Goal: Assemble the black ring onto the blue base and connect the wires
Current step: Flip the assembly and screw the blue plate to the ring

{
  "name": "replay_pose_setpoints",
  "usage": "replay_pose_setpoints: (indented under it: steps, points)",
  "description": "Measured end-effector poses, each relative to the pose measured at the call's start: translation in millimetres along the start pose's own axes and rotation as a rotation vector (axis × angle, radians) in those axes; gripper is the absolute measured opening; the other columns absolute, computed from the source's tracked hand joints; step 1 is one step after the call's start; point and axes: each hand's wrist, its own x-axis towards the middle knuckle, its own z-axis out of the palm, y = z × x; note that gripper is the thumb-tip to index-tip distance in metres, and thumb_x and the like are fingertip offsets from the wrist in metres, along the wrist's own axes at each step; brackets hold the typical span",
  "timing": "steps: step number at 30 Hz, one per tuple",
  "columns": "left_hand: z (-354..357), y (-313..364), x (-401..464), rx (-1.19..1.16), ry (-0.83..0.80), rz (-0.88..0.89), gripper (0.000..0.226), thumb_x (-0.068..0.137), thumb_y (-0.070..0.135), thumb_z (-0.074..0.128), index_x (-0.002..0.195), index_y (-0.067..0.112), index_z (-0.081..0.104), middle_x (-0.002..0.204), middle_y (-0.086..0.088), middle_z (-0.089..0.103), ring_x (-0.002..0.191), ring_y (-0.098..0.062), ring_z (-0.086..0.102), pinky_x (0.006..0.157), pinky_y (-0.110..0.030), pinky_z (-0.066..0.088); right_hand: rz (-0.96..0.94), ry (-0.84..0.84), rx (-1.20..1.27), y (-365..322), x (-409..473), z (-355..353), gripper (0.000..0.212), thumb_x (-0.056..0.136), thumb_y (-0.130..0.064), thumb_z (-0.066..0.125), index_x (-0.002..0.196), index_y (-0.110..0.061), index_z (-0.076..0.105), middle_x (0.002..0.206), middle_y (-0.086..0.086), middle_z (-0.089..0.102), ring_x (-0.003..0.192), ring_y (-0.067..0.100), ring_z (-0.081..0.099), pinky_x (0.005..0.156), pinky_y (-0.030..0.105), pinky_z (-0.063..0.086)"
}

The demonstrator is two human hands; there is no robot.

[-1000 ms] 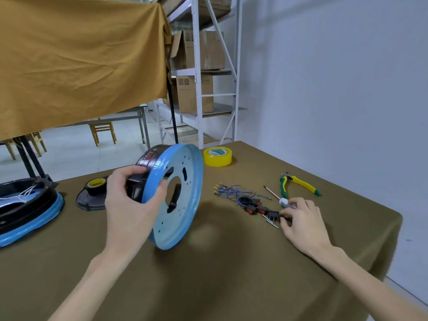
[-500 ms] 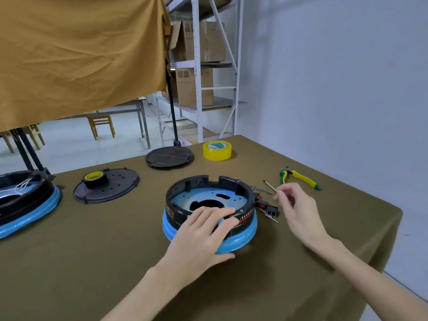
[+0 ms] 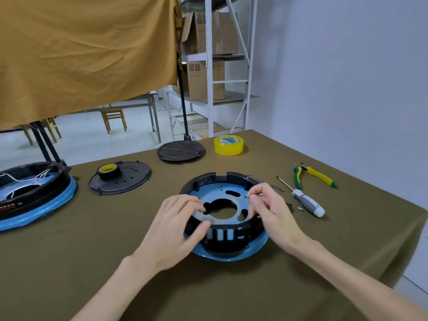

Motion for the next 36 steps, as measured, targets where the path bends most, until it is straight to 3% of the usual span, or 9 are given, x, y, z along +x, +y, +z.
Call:
replay_pose_setpoints:
  steps: [6, 9, 11, 13, 16, 19, 22, 28, 36]
  points:
    - [-3, 4, 3, -0.072, 0.003, 0.167, 0.033, 0.100, 0.051, 0.057, 0.088, 0.024, 0.071, 0.089, 0.016, 0.066, 0.088, -0.006, 0.059, 0.102, -0.030, 0.044, 0.032, -0.013, 0.000, 10, 11, -39, 0.019, 0.110, -0.009, 0.042, 0.097, -0.011, 0.055, 0.051, 0.007, 0.056, 0.062, 0.025, 0.067, 0.070, 0.028, 0.053]
    - [0, 14, 5, -0.157, 0.025, 0.200, 0.037, 0.093, 0.054, 0.071, 0.075, 0.021, 0.070, 0.076, 0.015, 0.064, 0.073, -0.009, 0.055, 0.080, -0.027, 0.050, 0.036, -0.040, -0.073, 9, 11, -39, 0.016, 0.110, -0.010, 0.044, 0.100, -0.013, 0.056, 0.071, 0.007, 0.069, 0.086, 0.022, 0.073, 0.083, 0.032, 0.055]
    - [1, 18, 6, -0.176, 0.054, 0.227, 0.043, 0.088, 0.055, 0.075, 0.067, 0.019, 0.067, 0.067, 0.013, 0.060, 0.065, -0.011, 0.048, 0.060, -0.026, 0.045, 0.021, -0.046, -0.138, 4, 8, -30, 0.014, 0.109, -0.016, 0.048, 0.101, -0.020, 0.059, 0.088, -0.004, 0.073, 0.083, 0.021, 0.069, 0.078, 0.037, 0.054]
    - [2, 21, 8, -0.129, 0.074, 0.248, 0.049, 0.087, 0.056, 0.074, 0.062, 0.017, 0.060, 0.059, 0.011, 0.053, 0.059, -0.011, 0.042, 0.052, -0.025, 0.040, -0.029, -0.029, -0.162, -5, 6, -21, 0.014, 0.106, -0.017, 0.054, 0.100, -0.025, 0.063, 0.094, -0.010, 0.074, 0.080, 0.011, 0.067, 0.073, 0.028, 0.051]
    - [3, 25, 7, -0.103, 0.083, 0.174, 0.049, 0.087, 0.059, 0.072, 0.063, 0.018, 0.058, 0.059, 0.012, 0.049, 0.058, -0.007, 0.042, 0.052, -0.022, 0.039, -0.088, -0.098, -0.176, -25, 10, -12, 0.012, 0.101, -0.019, 0.064, 0.098, -0.027, 0.071, 0.092, -0.014, 0.075, 0.089, 0.008, 0.071, 0.076, 0.017, 0.051]
    - [1, 23, 0, -0.221, 0.056, 0.010, 0.041, 0.085, 0.065, 0.070, 0.091, 0.025, 0.070, 0.075, 0.016, 0.061, 0.071, -0.005, 0.058, 0.064, -0.019, 0.050, -0.148, -0.262, -0.219, -39, 10, -6, 0.007, 0.097, -0.021, 0.071, 0.099, -0.026, 0.077, 0.096, -0.019, 0.075, 0.096, 0.005, 0.071, 0.084, 0.012, 0.051]
    - [1, 21, -4, -0.267, 0.055, -0.001, 0.035, 0.088, 0.054, 0.075, 0.109, 0.026, 0.068, 0.092, 0.021, 0.064, 0.085, -0.004, 0.064, 0.077, -0.012, 0.049, -0.239, -0.358, -0.290, -49, 10, -5, 0.009, 0.094, -0.018, 0.075, 0.100, -0.023, 0.079, 0.095, -0.020, 0.075, 0.096, 0.004, 0.071, 0.084, 0.011, 0.050]
    - [3, 28, -1, -0.260, 0.074, 0.047, 0.013, 0.092, 0.034, 0.075, 0.095, 0.022, 0.071, 0.089, 0.019, 0.063, 0.082, -0.003, 0.062, 0.074, -0.013, 0.049, -0.281, -0.546, -0.422, -57, 16, -6, 0.016, 0.097, -0.015, 0.071, 0.105, -0.023, 0.082, 0.098, -0.014, 0.070, 0.093, 0.007, 0.067, 0.085, 0.019, 0.051]
    - [4, 25, -1, -0.236, 0.105, 0.058, 0.021, 0.093, 0.038, 0.072, 0.082, 0.021, 0.072, 0.078, 0.015, 0.066, 0.072, -0.005, 0.063, 0.063, -0.027, 0.054, -0.250, -0.539, -0.371, -59, 14, -2, 0.019, 0.094, -0.010, 0.072, 0.105, -0.022, 0.082, 0.098, -0.013, 0.071, 0.095, 0.007, 0.068, 0.086, 0.020, 0.053]
